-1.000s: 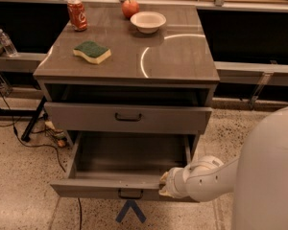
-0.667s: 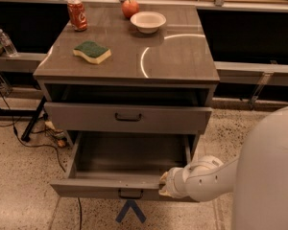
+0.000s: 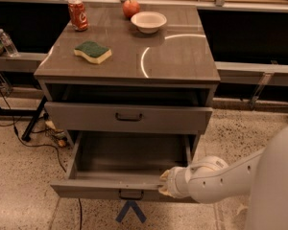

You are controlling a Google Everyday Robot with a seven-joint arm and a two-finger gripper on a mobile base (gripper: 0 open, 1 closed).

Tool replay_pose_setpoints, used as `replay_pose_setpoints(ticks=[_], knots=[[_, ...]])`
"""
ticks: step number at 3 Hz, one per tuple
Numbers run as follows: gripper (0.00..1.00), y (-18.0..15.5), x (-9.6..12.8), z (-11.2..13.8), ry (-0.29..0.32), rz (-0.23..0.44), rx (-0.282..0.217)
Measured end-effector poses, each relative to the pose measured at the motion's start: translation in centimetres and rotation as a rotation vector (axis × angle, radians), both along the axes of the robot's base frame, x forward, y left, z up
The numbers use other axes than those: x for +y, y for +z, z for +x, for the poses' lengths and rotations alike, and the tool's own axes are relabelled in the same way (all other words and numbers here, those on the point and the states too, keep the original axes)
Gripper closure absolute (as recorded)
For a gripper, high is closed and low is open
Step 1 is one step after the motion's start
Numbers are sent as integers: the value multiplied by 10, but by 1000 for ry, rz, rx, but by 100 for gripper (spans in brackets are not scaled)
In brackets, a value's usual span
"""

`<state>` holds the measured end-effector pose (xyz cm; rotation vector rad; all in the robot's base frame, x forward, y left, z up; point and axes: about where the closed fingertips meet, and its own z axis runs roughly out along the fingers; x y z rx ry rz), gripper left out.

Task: Close middle drawer

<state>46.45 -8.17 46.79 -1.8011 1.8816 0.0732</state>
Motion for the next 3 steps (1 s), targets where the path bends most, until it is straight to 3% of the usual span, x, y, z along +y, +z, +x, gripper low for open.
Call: replay_pose_setpoints(ticks=[1, 2, 3], knots=[[4, 19, -5, 0, -20, 2, -26], [0, 33, -15, -2, -33, -21, -37], [15, 25, -30, -19, -47, -55, 2]])
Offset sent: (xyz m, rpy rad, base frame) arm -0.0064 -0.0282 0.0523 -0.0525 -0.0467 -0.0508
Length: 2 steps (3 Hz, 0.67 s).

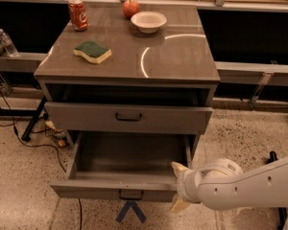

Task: Close middle drawer

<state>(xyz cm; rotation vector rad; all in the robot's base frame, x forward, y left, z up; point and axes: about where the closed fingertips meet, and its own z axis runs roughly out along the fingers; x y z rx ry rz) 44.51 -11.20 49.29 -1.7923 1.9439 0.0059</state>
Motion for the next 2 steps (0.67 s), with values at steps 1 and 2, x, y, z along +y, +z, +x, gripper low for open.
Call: replay_pose_setpoints(ticks=[1, 2], knots=[[47, -18, -24, -26, -27, -42, 66], [70, -26, -34, -37, -41, -62, 98]])
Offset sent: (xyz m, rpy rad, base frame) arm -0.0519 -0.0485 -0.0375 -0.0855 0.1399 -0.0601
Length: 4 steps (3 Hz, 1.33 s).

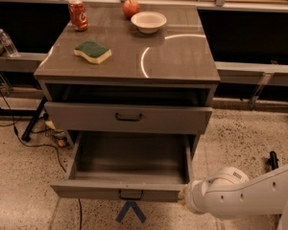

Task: Close middle drawer

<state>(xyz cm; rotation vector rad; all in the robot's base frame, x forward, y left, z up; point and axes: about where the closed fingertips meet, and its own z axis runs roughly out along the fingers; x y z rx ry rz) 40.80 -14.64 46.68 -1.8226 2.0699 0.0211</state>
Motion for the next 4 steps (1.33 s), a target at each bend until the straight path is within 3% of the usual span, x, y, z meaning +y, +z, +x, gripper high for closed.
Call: replay_pose_setpoints(ticks=[1, 2, 3, 4], knots=[[93, -14, -2, -5, -4, 11, 19], [100, -17, -2, -6, -4, 13, 24], [100, -18, -3, -3, -6, 18, 18], [100, -28, -11, 18, -23, 53, -29]])
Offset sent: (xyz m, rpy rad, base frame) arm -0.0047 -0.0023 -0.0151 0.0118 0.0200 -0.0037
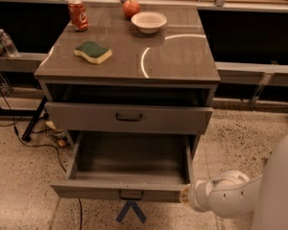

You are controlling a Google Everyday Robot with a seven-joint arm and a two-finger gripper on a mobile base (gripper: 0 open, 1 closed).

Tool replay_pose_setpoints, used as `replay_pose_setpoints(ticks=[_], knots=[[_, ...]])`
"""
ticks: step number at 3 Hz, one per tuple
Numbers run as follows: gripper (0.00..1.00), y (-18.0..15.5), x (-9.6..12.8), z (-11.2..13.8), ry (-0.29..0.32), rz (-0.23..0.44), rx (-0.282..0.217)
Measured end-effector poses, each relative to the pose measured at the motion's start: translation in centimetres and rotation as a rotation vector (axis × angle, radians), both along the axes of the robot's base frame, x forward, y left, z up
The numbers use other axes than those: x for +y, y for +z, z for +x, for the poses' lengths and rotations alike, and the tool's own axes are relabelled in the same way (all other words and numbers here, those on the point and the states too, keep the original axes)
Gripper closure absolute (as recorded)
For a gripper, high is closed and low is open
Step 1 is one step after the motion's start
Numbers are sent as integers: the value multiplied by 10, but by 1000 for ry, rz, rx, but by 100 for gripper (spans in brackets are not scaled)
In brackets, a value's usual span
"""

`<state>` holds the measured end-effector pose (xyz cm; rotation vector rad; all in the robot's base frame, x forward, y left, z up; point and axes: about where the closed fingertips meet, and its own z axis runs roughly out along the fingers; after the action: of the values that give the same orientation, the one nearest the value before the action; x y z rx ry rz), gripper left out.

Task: Close middle drawer

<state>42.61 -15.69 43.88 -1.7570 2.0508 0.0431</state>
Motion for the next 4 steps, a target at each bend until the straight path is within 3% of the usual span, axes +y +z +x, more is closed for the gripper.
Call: replay_pose_setpoints(ticks=[1, 2, 4], knots=[[100, -14, -4, 24, -15, 26, -43], [100, -22, 13, 48, 8, 62, -97], [100, 7, 65, 102, 77, 133, -247]])
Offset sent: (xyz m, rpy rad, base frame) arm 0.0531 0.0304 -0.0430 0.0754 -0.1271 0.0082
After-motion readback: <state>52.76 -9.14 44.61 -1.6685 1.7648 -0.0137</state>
